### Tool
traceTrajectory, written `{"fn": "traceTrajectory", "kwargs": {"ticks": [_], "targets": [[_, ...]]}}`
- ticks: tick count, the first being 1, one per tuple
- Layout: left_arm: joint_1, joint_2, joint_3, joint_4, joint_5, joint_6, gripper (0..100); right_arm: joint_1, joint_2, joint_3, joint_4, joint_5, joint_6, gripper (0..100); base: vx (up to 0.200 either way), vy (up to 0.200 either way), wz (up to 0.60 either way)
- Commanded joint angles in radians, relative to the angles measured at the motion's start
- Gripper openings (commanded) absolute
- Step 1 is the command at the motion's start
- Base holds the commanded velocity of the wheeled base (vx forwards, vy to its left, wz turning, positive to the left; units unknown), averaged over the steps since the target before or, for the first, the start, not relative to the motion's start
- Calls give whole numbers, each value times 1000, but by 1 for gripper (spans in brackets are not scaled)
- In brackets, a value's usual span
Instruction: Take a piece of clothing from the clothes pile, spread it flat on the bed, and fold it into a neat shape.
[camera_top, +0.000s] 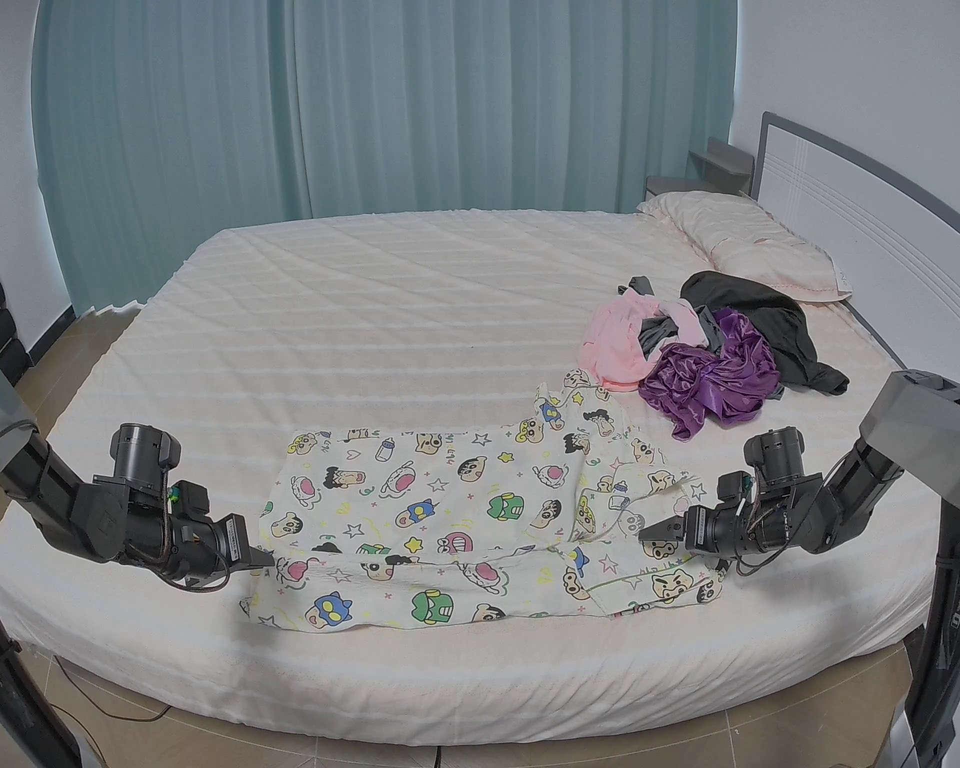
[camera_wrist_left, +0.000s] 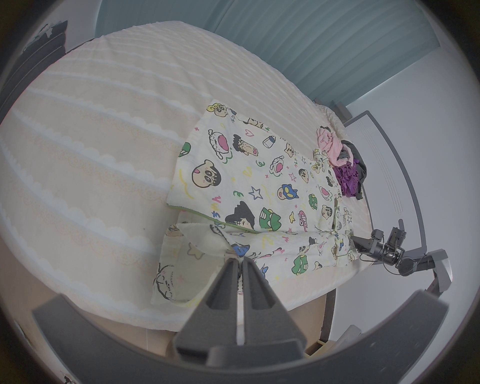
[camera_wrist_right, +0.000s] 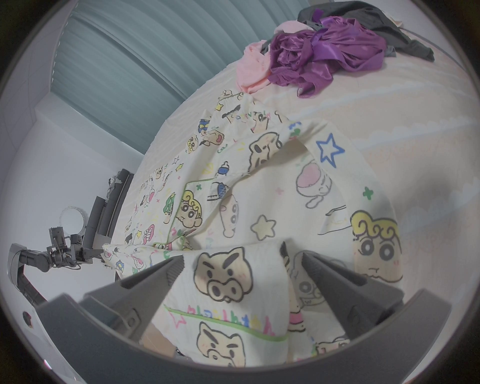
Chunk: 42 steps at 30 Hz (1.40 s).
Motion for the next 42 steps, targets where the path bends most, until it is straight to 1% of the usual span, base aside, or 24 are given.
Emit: {"fn": "traceTrajectory", "kwargs": {"ticks": [1,4,8,9,11,14,15,16,20,21,26,28,30,32,38,41,42], "targets": [[-1,-12,-5,4,0,-1,0,-6,44,-13,-2,5,7,0,0,0,0],[1,-12,-4,4,0,-1,0,-17,38,-5,-2,9,9,0,0,0,0],[-1,-27,9,14,0,-1,0,-40,2,24,-3,51,11,0,0,0,0],[-1,-28,9,16,0,-1,0,-40,1,25,-3,52,11,0,0,0,0],[-1,-48,-4,82,1,-1,0,-50,-36,53,-5,80,11,0,0,0,0],[1,-87,-25,177,1,-1,0,-66,-81,84,-5,100,11,0,0,0,0],[1,-91,-28,185,1,-1,0,-66,-85,87,-5,101,11,0,0,0,0],[1,-113,-37,231,1,1,0,-73,-111,108,-5,112,9,0,0,0,0],[-1,-154,-36,286,3,1,0,-81,-166,162,-31,127,9,0,0,0,0],[-1,-159,-34,292,3,1,0,-81,-173,170,-39,129,9,0,0,0,0],[-11,-200,-36,401,4,4,0,-73,-211,277,-167,131,11,0,0,0,0],[-13,-203,-36,419,6,7,0,-72,-216,292,-184,131,9,0,0,0,0],[-28,-205,-39,484,38,10,0,-67,-226,326,-230,129,9,0,0,0,0],[-39,-200,-45,519,64,11,0,-67,-232,341,-249,129,11,0,0,0,0],[-50,-166,-79,533,70,10,0,-66,-234,340,-252,129,11,0,0,0,0],[-53,-117,-122,533,72,-3,0,-66,-226,331,-253,129,12,0,0,0,0],[-51,-90,-155,533,72,-24,0,-66,-220,321,-253,126,14,0,0,0,0]]}}
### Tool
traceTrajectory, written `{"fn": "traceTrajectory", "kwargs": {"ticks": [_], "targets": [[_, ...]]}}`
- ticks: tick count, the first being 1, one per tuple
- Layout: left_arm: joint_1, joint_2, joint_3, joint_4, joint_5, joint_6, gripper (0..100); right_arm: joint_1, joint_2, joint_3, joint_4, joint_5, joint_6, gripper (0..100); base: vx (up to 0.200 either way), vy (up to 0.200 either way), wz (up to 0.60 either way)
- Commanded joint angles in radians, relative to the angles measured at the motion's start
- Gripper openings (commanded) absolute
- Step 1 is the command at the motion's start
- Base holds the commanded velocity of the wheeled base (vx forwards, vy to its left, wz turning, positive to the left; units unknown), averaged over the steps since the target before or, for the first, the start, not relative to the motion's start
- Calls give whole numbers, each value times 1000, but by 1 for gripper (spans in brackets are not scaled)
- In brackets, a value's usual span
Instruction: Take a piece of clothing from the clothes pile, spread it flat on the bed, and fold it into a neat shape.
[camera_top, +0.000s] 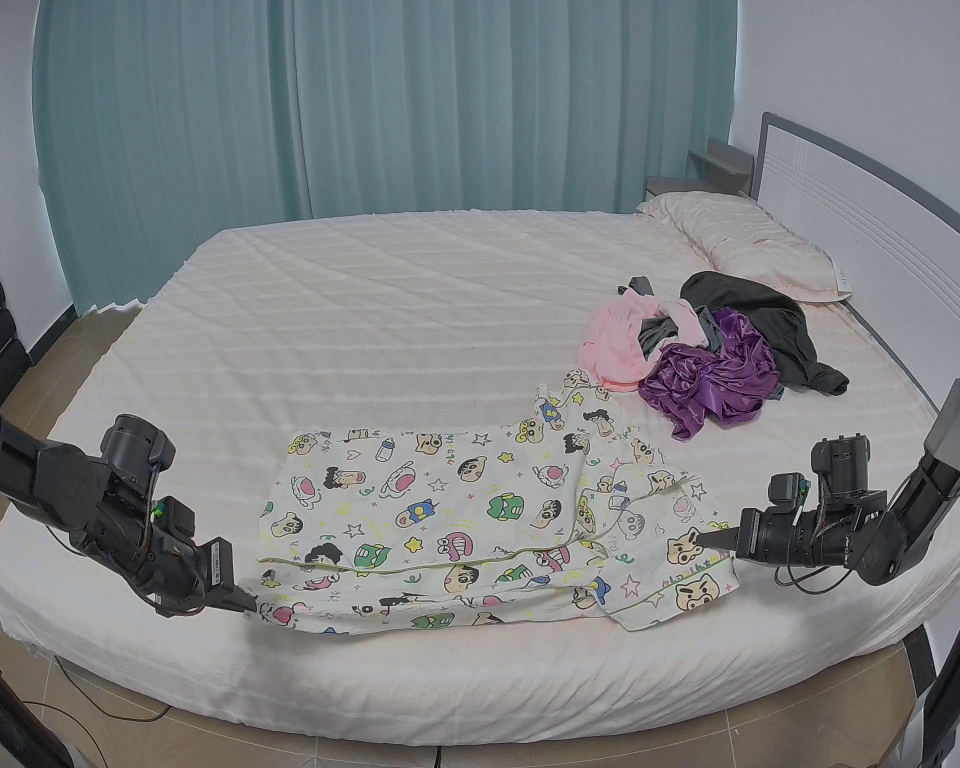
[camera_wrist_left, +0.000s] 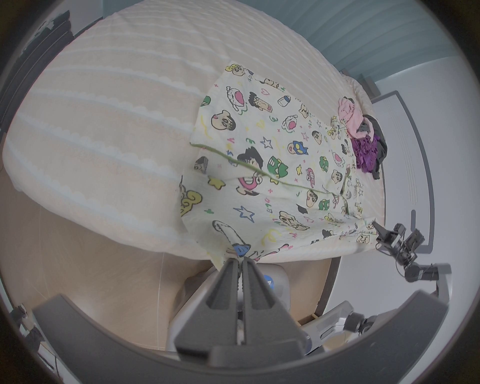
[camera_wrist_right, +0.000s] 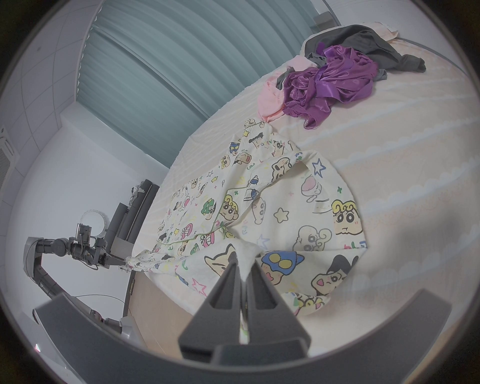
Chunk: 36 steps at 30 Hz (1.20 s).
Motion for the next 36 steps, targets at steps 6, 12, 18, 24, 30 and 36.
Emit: {"fn": "traceTrajectory", "kwargs": {"ticks": [6,12,18,24,30,36], "targets": [[23,193,-171,-7,-1,-133,0,0,41,-58,0,-10,2,0,0,0,0],[27,285,-255,-23,-2,-202,0,16,100,-133,2,-45,37,0,0,0,0],[26,356,-325,-66,3,-287,0,33,175,-217,3,-92,74,0,0,0,0],[24,417,-382,-66,19,-320,0,39,238,-279,3,-127,108,0,0,0,0],[24,465,-436,-66,30,-353,0,40,268,-306,5,-138,117,0,0,0,0],[23,485,-473,-66,61,-380,0,42,278,-308,0,-138,119,0,0,0,0]]}}
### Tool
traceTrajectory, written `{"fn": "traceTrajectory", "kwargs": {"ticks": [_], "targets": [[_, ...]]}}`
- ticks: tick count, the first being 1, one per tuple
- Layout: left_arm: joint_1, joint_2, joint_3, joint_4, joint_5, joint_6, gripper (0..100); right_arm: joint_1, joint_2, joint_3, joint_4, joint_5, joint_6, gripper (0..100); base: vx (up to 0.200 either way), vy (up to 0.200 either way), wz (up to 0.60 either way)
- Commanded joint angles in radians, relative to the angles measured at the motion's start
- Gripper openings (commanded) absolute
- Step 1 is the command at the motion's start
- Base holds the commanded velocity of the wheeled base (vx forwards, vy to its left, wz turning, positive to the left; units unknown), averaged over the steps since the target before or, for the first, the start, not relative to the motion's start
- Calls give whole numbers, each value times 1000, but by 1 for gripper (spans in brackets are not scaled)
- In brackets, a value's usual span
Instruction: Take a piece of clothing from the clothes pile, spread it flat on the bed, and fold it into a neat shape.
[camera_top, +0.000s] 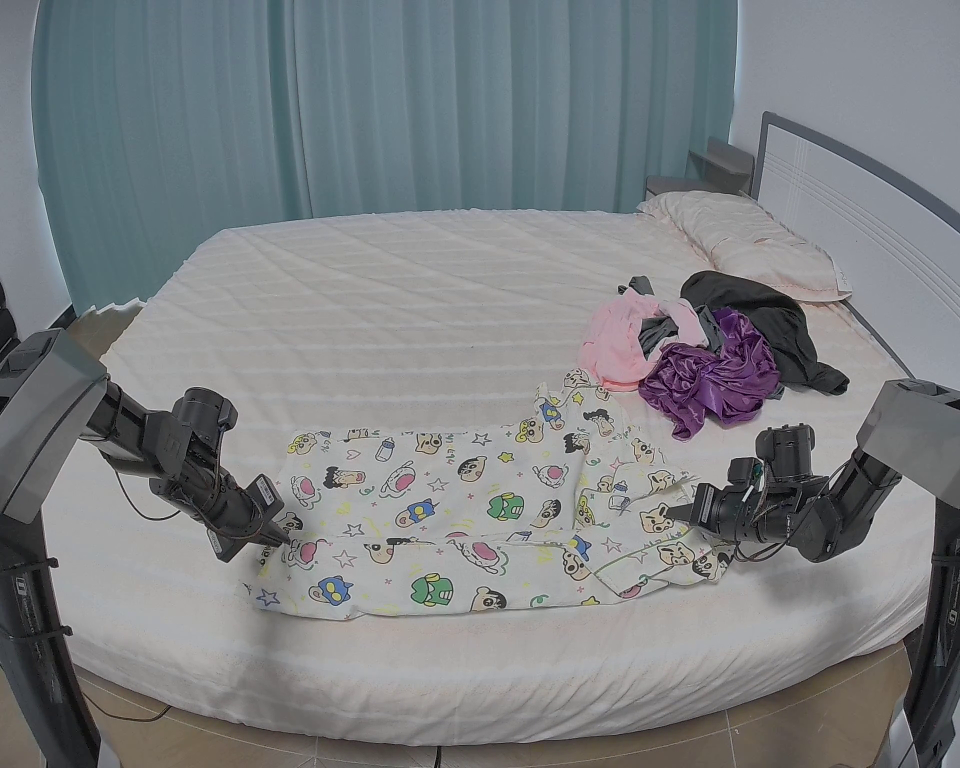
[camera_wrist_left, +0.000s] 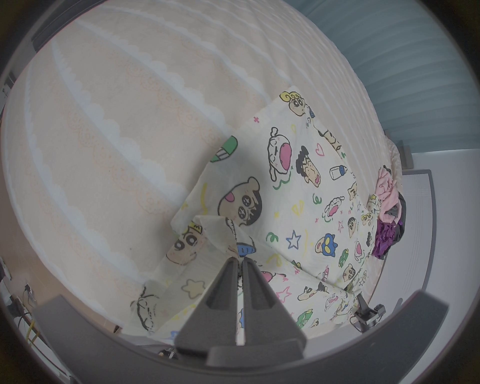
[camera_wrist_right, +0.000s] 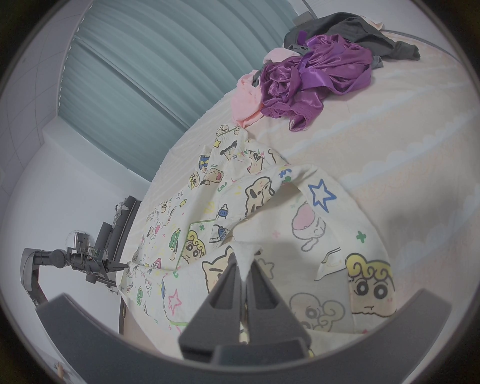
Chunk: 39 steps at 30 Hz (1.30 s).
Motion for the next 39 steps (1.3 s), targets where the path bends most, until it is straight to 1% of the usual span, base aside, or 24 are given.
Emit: {"fn": "traceTrajectory", "kwargs": {"ticks": [1,2,3,7,9,10,13,15,19,20,21,23,25,26,27,28,29,30,31,35,36,39], "targets": [[-2,28,-21,1,11,-8,100,1,17,-6,-2,1,4,0,0,0,0],[-2,30,-24,0,14,-17,100,3,17,-9,2,1,9,0,0,0,0],[-2,30,-31,1,14,-32,100,3,18,-9,3,1,12,100,0,0,0],[-1,25,-41,9,13,-57,100,3,6,-7,5,-3,30,100,0,0,0],[3,20,-36,11,9,-57,100,0,-12,-3,0,-19,49,100,0,0,0],[9,8,-34,11,9,-58,100,-6,-34,0,0,-45,69,100,0,0,0],[27,-22,-30,11,8,-60,100,-17,-63,8,0,-68,92,100,0,0,0],[53,-76,-13,12,-9,-60,100,-25,-117,34,6,-101,118,100,0,0,0],[84,-168,39,14,-55,-55,100,-20,-192,80,8,-187,176,100,0,0,0],[96,-203,61,14,-69,-55,100,-13,-216,97,9,-234,196,100,0,0,0],[99,-219,71,14,-73,-57,100,-10,-225,106,11,-257,204,100,0,0,0],[107,-280,122,18,-83,-57,100,20,-253,146,8,-355,234,100,0,0,0],[108,-328,173,18,-92,-61,100,41,-285,172,6,-415,287,100,0,0,0],[108,-354,200,18,-98,-61,100,50,-305,188,8,-432,327,100,0,0,0],[108,-374,225,18,-107,-64,100,60,-322,200,11,-435,360,100,0,0,0],[108,-378,228,17,-109,-64,100,60,-324,201,11,-435,365,100,0,0,0],[108,-423,285,9,-126,-77,100,75,-351,231,11,-435,411,100,0,0,0],[108,-444,308,6,-135,-92,100,79,-362,247,9,-435,423,100,0,0,0],[108,-454,315,6,-138,-101,100,83,-365,255,8,-435,428,100,0,0,0],[108,-489,341,-2,-152,-258,100,83,-368,284,-2,-438,435,100,0,0,0],[108,-490,349,-2,-150,-279,100,83,-371,284,0,-440,435,100,0,0,0],[108,-489,378,-8,-156,-284,100,84,-388,295,2,-440,435,100,0,0,0]]}}
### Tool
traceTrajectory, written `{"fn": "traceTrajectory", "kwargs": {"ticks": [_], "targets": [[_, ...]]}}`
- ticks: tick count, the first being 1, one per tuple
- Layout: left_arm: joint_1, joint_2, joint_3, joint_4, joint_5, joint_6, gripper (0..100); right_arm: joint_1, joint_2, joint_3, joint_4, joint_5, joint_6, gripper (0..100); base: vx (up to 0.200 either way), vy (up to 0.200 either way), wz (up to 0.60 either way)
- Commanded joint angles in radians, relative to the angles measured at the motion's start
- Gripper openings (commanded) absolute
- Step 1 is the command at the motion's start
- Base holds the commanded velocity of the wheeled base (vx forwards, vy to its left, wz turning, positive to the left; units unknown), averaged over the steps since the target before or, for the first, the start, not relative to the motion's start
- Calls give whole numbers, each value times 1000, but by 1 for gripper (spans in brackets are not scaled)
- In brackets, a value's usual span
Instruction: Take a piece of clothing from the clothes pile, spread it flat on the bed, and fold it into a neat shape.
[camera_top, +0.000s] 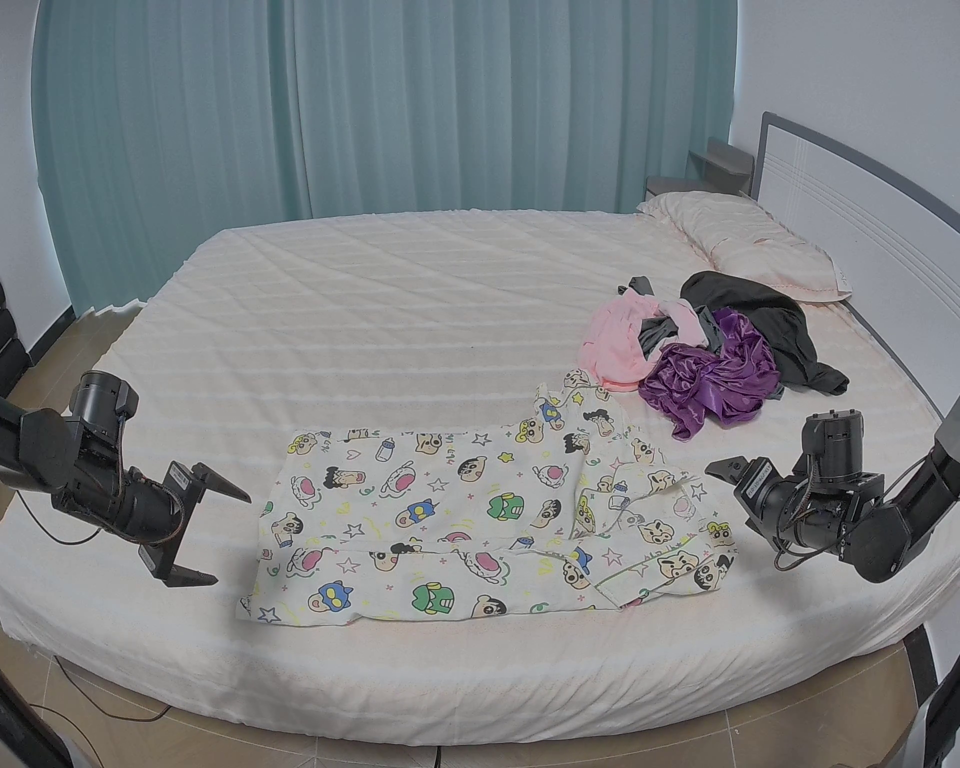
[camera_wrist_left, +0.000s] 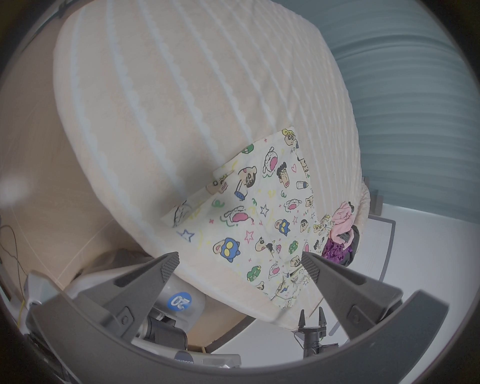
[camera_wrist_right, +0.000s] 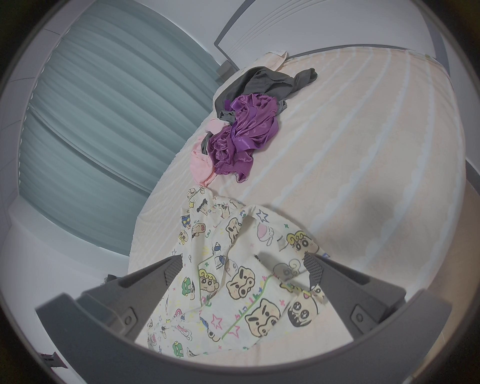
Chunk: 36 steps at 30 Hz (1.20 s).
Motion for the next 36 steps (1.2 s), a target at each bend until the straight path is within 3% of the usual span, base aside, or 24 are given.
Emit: {"fn": "traceTrajectory", "kwargs": {"ticks": [1,5,12,27,36], "targets": [[2,-49,60,-24,-19,-22,100,11,-56,35,0,-2,7,100,0,0,0],[8,-25,66,-73,-51,-30,100,24,-78,37,4,-2,7,100,0,0,0],[41,-35,80,-78,-188,-27,100,39,-76,51,6,3,8,100,86,0,0],[40,-38,86,-78,-194,-22,100,56,-64,66,6,3,8,100,200,0,0],[40,-29,83,-81,-225,-20,100,59,-58,68,8,4,8,100,0,0,0]]}}
